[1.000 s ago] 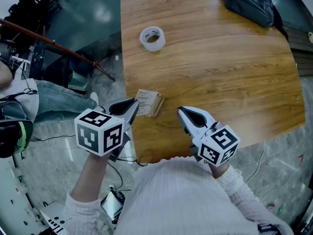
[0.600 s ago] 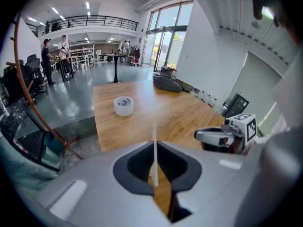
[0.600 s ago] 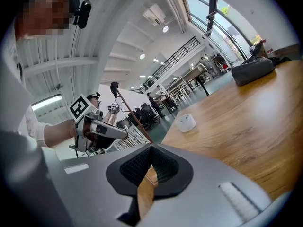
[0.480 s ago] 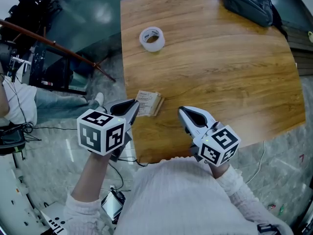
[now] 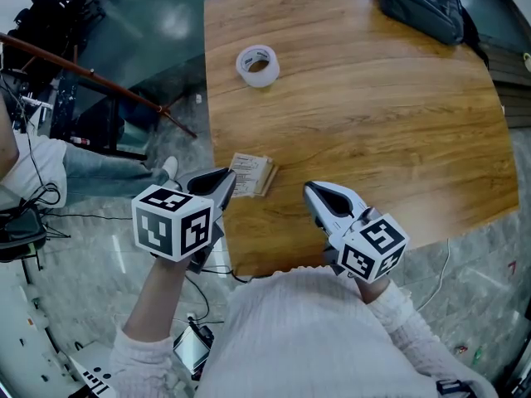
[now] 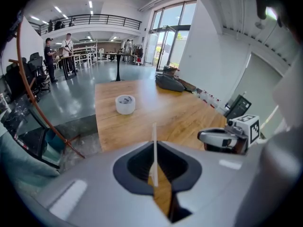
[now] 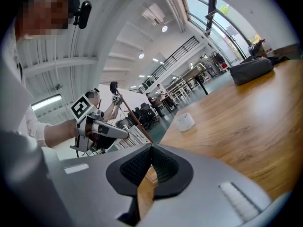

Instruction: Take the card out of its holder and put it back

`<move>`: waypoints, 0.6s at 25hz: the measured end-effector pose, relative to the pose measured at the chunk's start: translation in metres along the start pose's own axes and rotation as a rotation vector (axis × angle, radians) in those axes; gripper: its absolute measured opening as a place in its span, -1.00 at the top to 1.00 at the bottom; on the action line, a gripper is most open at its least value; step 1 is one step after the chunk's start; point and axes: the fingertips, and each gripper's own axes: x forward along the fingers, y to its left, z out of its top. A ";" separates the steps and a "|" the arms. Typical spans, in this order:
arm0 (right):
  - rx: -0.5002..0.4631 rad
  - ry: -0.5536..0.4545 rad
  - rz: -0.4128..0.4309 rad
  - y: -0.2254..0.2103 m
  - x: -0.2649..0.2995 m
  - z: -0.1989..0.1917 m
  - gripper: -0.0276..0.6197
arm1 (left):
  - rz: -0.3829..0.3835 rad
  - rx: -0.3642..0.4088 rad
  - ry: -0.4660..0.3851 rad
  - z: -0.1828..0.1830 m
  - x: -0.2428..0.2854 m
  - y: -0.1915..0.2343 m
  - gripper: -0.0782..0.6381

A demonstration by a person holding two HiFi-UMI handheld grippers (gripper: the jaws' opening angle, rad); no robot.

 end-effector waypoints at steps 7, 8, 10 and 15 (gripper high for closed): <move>-0.002 0.012 0.012 0.003 0.003 -0.002 0.92 | 0.008 0.039 0.008 0.001 0.002 -0.003 0.72; -0.002 0.012 0.011 0.002 0.003 -0.002 0.92 | 0.010 0.046 0.012 0.001 0.002 -0.003 0.72; -0.002 0.013 0.011 0.002 0.004 -0.002 0.92 | 0.012 0.053 0.018 0.001 0.004 -0.003 0.72; -0.001 0.017 0.008 0.000 0.003 -0.002 0.93 | 0.016 0.073 0.035 0.000 0.011 -0.004 0.72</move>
